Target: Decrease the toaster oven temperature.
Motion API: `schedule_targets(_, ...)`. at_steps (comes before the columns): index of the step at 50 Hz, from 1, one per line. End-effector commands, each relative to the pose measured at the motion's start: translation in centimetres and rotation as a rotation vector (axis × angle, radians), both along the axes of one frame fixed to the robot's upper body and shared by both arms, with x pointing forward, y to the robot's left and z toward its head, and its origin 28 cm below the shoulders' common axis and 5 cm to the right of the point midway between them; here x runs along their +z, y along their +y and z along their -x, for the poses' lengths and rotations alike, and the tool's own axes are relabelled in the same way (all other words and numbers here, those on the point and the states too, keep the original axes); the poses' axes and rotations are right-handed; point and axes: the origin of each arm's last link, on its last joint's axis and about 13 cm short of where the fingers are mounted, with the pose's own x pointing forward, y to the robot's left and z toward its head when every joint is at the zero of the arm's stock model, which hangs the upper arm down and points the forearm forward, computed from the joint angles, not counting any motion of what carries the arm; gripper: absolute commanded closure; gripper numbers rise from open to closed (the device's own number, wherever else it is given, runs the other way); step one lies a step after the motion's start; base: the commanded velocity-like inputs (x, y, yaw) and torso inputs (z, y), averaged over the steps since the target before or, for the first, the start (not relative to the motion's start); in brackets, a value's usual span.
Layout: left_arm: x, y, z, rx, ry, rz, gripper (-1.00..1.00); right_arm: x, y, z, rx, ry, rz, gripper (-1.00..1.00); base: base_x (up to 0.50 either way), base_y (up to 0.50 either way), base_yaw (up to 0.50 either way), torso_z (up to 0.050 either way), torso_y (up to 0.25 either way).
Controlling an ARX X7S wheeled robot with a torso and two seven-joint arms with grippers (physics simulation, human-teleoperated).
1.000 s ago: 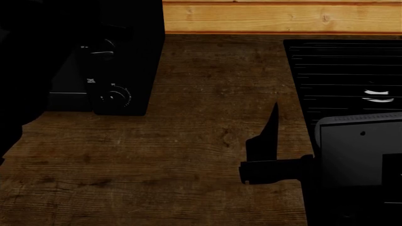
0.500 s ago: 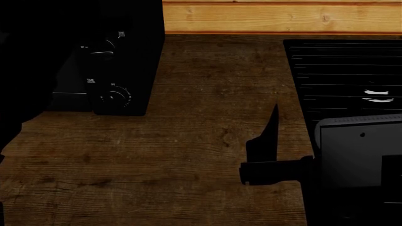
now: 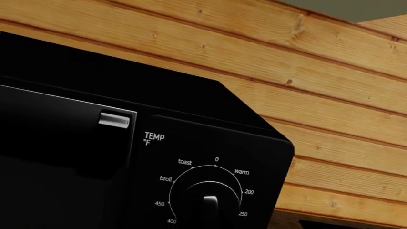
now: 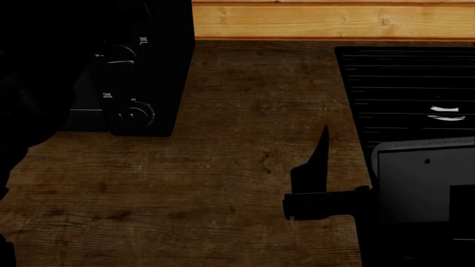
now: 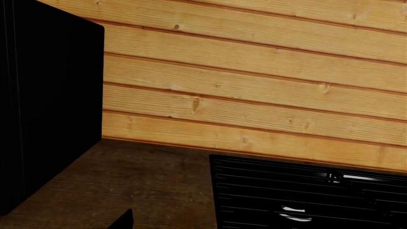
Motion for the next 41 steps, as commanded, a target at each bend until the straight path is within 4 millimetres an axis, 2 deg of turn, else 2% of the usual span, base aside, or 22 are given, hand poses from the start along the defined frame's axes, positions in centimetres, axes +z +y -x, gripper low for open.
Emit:
schedule_targets(1, -1.4, 3.21, -1.5, 0.3, 0.109, 0.023, 1.0, -0.02, 0.0, 0.01, 0.001, -0.003, -0.001, -1.0, 0.01, 0.0, 0.0, 0.0, 0.0)
schedule_targets(41, -2.1, 4.18, -2.26, 0.438, 0.194, 0.344, 1.0, -0.05, -0.16, 0.23, -0.001, -0.003, -0.006, -1.0, 0.01, 0.0, 0.0, 0.001, 0.0)
